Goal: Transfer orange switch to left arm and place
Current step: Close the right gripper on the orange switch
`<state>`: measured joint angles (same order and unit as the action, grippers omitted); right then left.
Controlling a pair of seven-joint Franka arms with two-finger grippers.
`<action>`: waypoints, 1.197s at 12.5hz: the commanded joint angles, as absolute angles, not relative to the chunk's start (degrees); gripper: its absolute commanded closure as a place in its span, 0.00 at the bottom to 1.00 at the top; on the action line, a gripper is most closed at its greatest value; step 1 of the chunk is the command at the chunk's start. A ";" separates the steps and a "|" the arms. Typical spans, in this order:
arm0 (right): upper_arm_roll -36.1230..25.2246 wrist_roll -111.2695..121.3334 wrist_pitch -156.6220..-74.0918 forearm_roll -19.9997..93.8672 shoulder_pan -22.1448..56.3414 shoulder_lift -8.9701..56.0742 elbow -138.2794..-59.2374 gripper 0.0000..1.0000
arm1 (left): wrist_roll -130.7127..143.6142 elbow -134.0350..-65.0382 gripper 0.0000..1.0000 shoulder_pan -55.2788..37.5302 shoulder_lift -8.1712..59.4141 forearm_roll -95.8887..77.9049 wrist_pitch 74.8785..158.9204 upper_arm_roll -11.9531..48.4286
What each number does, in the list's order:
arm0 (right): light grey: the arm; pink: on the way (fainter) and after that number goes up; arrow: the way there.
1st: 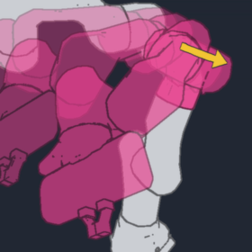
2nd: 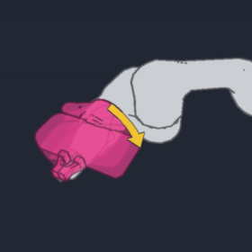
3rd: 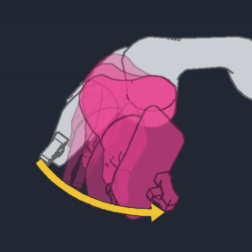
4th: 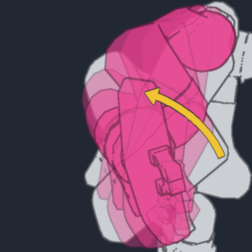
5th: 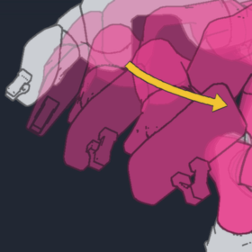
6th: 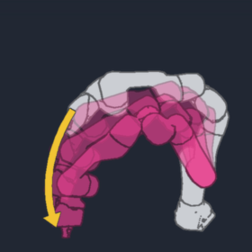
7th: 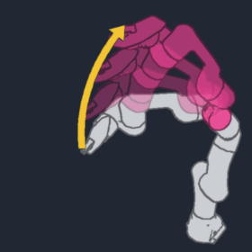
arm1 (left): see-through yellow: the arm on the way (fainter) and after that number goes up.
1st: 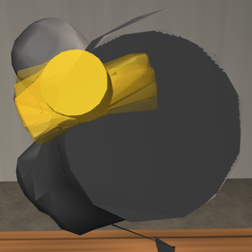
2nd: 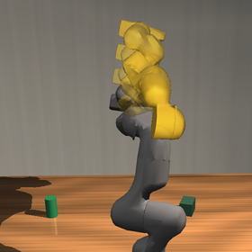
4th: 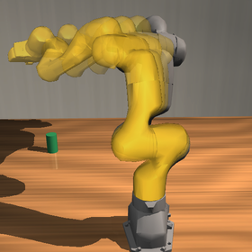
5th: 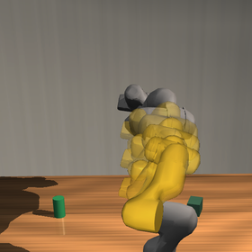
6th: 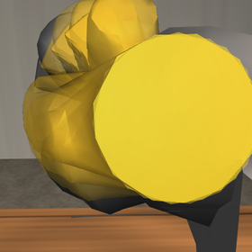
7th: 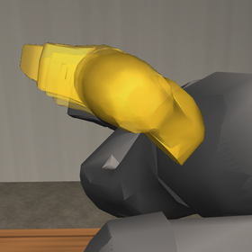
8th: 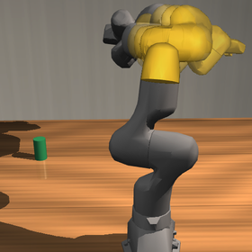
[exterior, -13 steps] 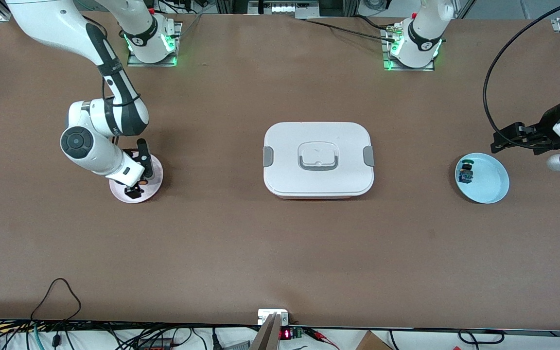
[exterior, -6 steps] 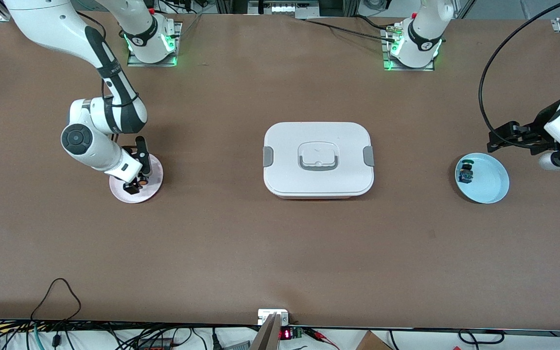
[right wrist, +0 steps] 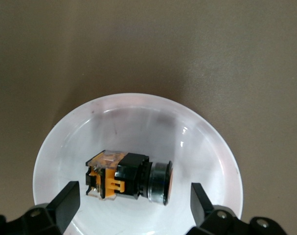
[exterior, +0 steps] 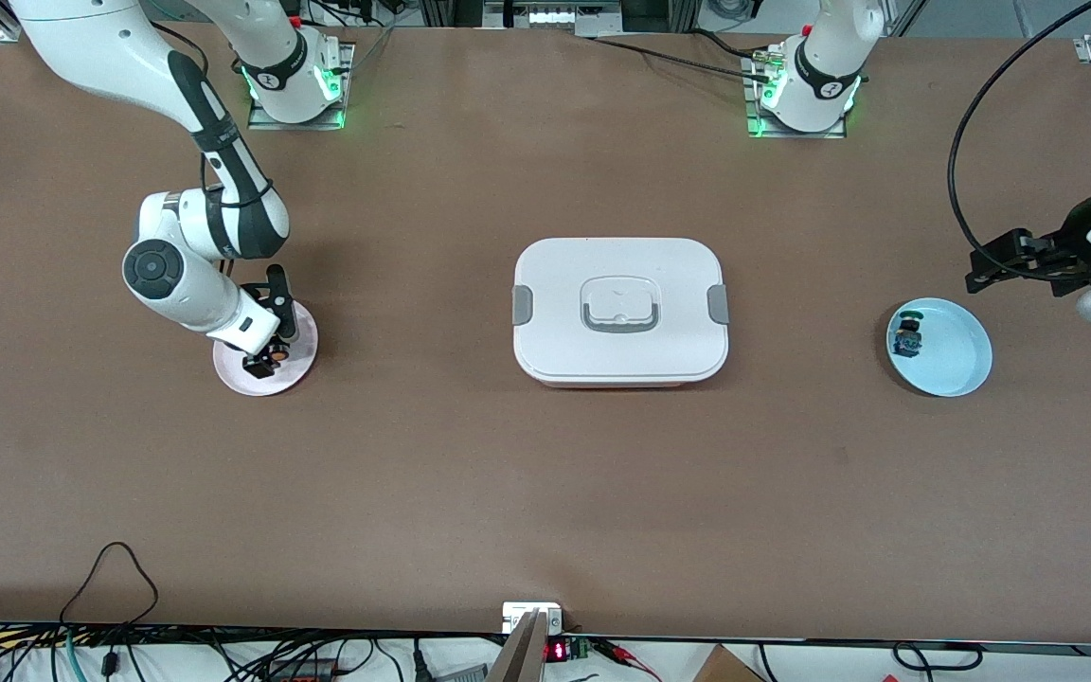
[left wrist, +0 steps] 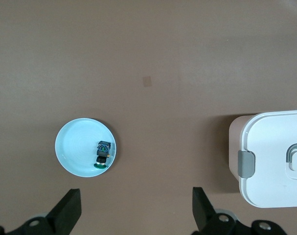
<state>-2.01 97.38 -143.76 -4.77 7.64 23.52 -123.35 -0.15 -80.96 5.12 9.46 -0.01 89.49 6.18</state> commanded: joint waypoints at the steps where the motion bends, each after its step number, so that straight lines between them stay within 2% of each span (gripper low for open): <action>1: -1.67 97.91 -145.54 -3.87 7.47 23.03 -124.98 0.00 | -1.22 -80.42 0.00 5.01 8.96 0.61 89.12 7.03; 8: -0.97 97.21 -147.57 -3.87 7.47 23.03 -126.21 0.00 | -0.97 -81.21 0.00 8.26 9.14 -4.30 88.34 6.50; 15: -0.97 97.21 -149.32 -3.87 7.38 23.90 -126.56 0.00 | -0.26 -80.60 0.00 7.65 9.14 -3.16 87.19 7.38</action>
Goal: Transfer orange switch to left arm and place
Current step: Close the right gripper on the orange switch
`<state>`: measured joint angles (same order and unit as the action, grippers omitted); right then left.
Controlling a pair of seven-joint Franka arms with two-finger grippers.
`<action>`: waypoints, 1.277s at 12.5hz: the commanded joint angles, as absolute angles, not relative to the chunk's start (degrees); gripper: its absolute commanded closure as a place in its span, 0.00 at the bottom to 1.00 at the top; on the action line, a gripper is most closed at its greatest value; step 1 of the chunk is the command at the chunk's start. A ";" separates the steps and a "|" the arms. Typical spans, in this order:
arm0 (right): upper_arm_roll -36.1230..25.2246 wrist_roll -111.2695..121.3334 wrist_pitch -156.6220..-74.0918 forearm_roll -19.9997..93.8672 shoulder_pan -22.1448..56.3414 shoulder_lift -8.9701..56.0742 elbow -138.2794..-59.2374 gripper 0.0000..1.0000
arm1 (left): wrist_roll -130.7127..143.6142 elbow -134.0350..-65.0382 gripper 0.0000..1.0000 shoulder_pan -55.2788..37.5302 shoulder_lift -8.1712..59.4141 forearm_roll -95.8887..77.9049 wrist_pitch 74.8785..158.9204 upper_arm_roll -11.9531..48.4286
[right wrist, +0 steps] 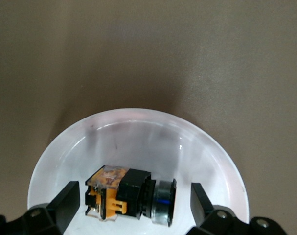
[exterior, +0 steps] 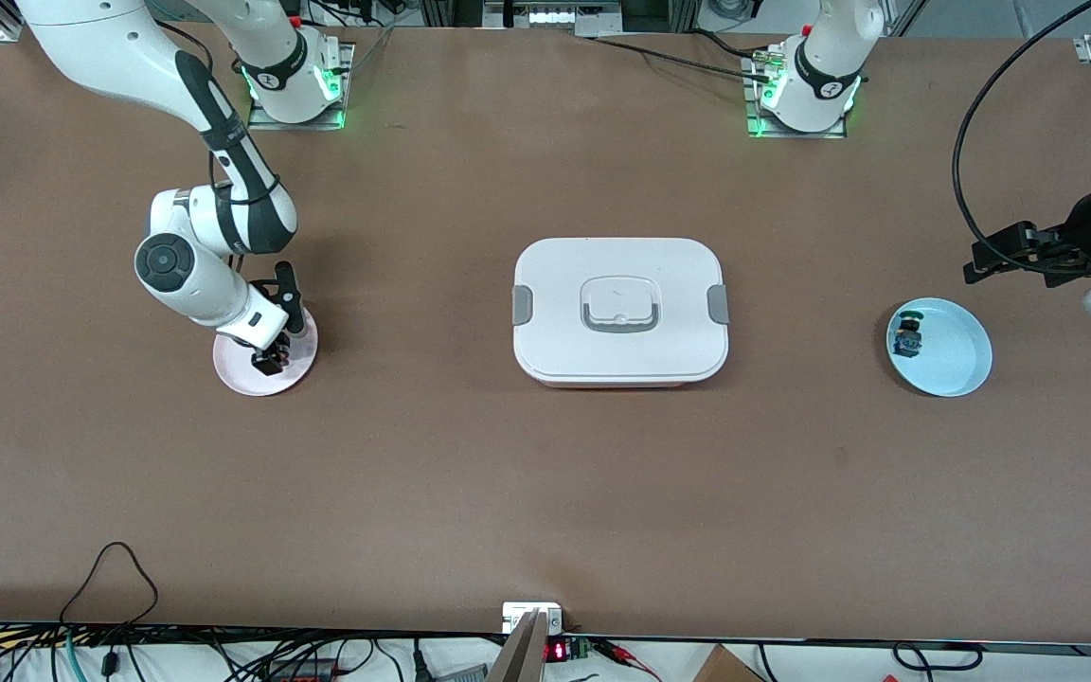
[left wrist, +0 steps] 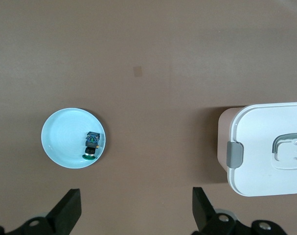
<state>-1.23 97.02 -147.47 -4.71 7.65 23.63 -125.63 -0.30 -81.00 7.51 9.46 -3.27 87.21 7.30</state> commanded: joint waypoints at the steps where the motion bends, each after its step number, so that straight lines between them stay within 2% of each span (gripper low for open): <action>1: -0.97 97.21 -149.59 -3.95 7.38 23.99 -126.56 0.01 | -0.26 -80.60 0.00 7.65 9.05 -3.16 87.27 7.38; 3: -0.97 97.29 -149.68 -3.96 7.38 23.99 -126.56 0.11 | -0.18 -80.60 0.00 7.65 9.05 -3.08 87.28 7.56; 4: -0.97 97.29 -149.68 -3.96 7.38 23.99 -126.65 0.20 | -0.26 -80.60 0.00 7.56 9.14 -1.86 87.28 7.56; 5: -0.97 97.29 -149.68 -3.96 7.38 23.99 -126.56 0.32 | -0.35 -80.68 0.00 7.04 9.31 0.42 87.28 7.73; 6: -0.97 97.21 -149.68 -3.87 7.21 23.91 -126.56 0.51 | -0.35 -80.68 0.00 5.73 9.23 3.57 87.28 8.26; 8: -0.97 97.12 -149.59 -3.87 6.86 23.82 -126.56 0.72 | -0.18 -80.68 0.00 5.54 8.97 3.87 87.27 8.70; 10: -0.97 97.12 -149.33 -3.87 6.77 23.38 -126.39 0.87 | 2.70 -80.94 0.00 5.54 8.97 3.78 87.28 9.05; 12: -0.97 97.21 -147.32 -3.69 6.15 22.33 -125.43 0.97 | 4.92 -81.39 0.00 5.54 8.88 3.78 87.28 9.75; 16: -1.05 97.03 -135.91 -2.20 6.33 21.27 -118.32 0.99 | 4.83 -82.00 0.00 5.97 8.44 3.60 87.36 9.84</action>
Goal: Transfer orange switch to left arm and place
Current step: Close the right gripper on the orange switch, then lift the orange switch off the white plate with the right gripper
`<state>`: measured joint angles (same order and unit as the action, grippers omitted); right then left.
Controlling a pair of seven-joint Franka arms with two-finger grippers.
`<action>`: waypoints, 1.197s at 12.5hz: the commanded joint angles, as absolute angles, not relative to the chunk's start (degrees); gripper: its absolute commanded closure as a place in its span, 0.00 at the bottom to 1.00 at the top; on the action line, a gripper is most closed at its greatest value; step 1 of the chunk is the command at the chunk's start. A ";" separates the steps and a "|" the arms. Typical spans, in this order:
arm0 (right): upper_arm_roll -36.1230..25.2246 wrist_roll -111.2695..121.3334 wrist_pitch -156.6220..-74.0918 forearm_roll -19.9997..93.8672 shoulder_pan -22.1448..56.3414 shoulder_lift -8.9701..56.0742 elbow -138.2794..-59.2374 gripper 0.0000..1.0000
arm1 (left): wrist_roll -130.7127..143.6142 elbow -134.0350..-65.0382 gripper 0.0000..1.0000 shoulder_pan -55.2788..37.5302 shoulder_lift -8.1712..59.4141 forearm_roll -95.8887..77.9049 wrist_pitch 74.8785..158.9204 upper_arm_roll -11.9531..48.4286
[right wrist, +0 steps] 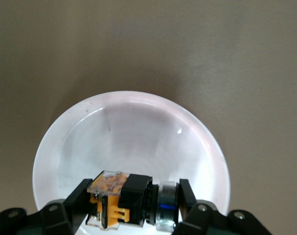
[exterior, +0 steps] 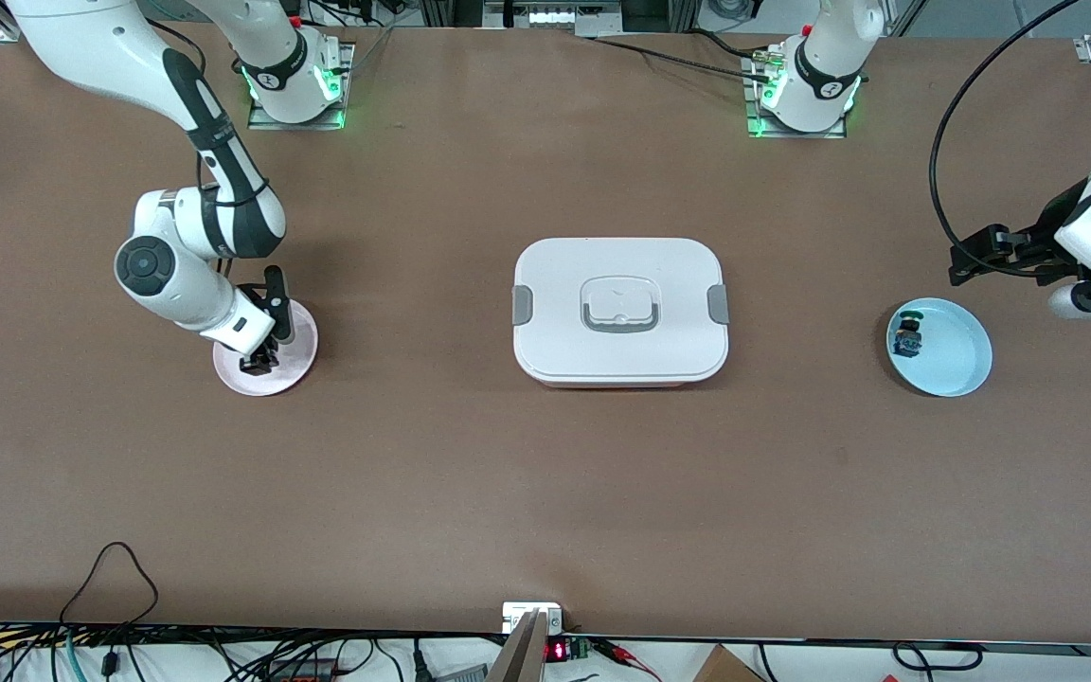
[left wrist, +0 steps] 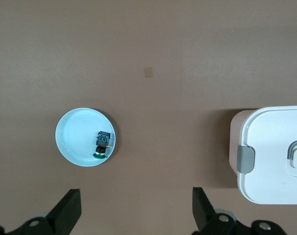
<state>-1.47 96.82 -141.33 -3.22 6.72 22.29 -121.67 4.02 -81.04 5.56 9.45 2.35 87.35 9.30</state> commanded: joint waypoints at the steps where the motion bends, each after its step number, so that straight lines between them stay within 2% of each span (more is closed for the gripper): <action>1: -1.05 96.94 -133.09 -2.20 6.33 20.92 -116.47 0.99 | 4.66 -82.35 0.00 6.15 8.00 3.43 87.62 9.84; 4: -1.41 93.62 -128.52 -2.20 6.24 17.94 -115.05 0.99 | 4.04 -86.13 0.00 7.56 5.45 1.67 90.09 9.76; 9: -1.41 89.22 -116.57 -2.20 6.50 7.67 -114.35 0.99 | 2.74 -85.78 0.00 7.56 5.80 1.84 90.26 9.76; 15: -1.49 88.16 -95.91 -2.46 6.50 1.68 -102.94 0.99 | 2.02 -85.25 0.00 7.56 5.54 1.67 90.27 9.84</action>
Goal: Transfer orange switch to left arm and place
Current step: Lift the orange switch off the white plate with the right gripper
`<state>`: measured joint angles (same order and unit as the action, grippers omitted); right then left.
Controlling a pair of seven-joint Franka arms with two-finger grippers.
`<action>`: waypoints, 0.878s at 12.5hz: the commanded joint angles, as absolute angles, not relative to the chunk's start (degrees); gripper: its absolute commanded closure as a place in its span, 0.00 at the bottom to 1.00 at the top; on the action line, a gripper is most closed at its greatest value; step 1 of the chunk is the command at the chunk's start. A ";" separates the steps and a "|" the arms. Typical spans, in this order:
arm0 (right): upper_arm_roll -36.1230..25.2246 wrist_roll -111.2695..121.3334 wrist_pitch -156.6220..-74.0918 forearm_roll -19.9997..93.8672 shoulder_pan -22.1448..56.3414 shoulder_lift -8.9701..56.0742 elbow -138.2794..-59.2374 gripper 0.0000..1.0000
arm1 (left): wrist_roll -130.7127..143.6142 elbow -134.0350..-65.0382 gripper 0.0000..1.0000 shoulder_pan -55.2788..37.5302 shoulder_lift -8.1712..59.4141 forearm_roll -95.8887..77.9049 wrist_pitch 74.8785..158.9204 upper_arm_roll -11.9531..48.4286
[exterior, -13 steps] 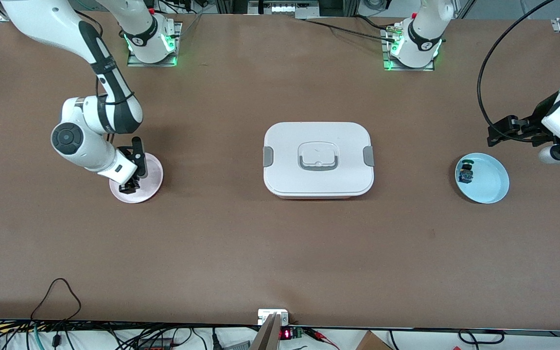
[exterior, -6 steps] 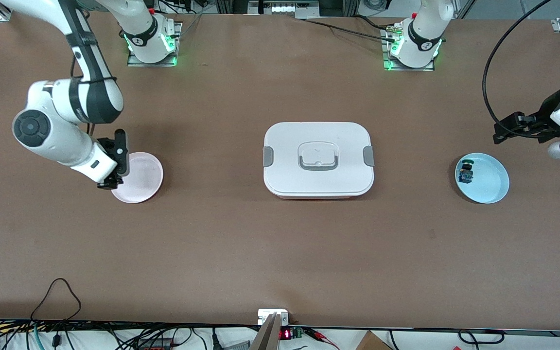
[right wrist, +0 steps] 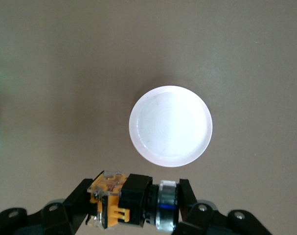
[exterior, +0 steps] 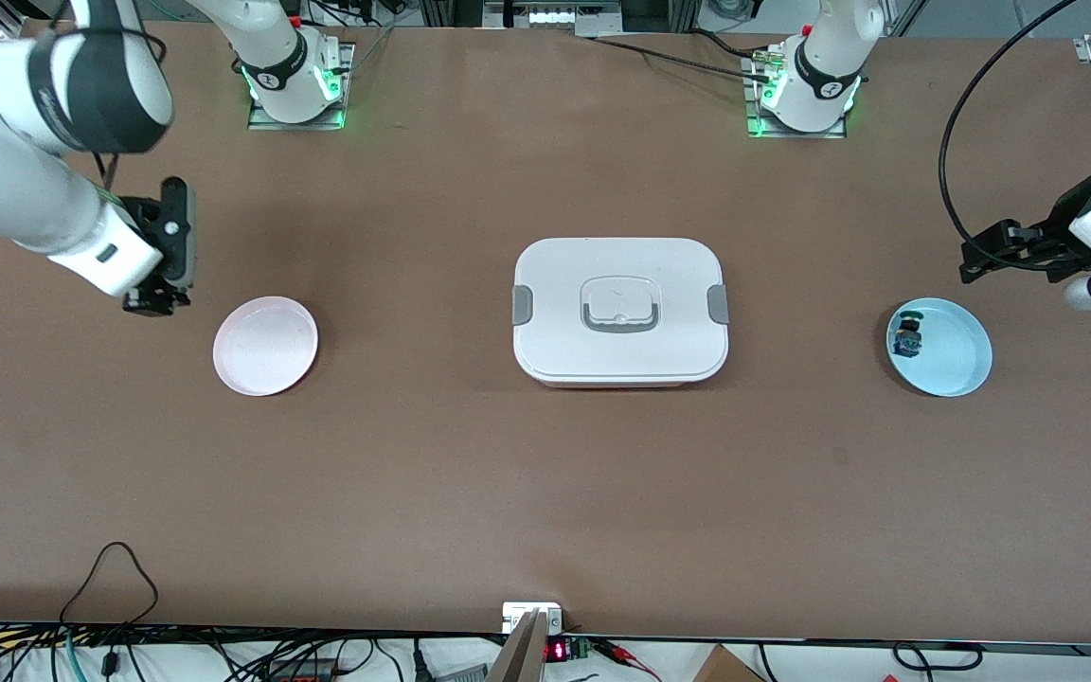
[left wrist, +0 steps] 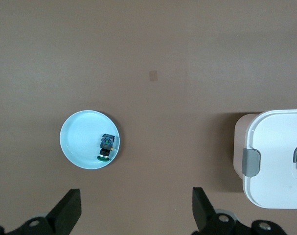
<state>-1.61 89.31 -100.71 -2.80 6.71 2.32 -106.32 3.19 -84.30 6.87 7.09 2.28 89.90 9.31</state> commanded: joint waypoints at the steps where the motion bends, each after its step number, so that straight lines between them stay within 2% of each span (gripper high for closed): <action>1: -1.41 87.37 -93.10 -2.46 6.50 0.80 -101.01 0.99 | 2.02 -85.17 0.00 7.38 5.45 1.67 89.65 9.93; 4: -1.06 85.70 -85.98 -2.46 6.59 -0.35 -96.08 0.98 | 2.02 -85.25 0.00 6.77 5.71 1.67 87.29 10.02; 6: -0.97 84.29 -84.20 -1.85 6.77 0.17 -95.80 0.98 | 2.02 -85.25 0.00 6.85 5.71 1.67 86.57 10.54; 11: -1.58 86.29 -85.16 18.23 6.16 3.33 -97.46 0.98 | 1.93 -85.17 0.00 6.68 5.71 1.67 83.51 12.04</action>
<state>-1.22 84.87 -85.36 11.83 6.84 1.86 -96.98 3.02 -84.32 6.63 6.83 2.25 84.96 11.44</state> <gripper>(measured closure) 0.242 0.000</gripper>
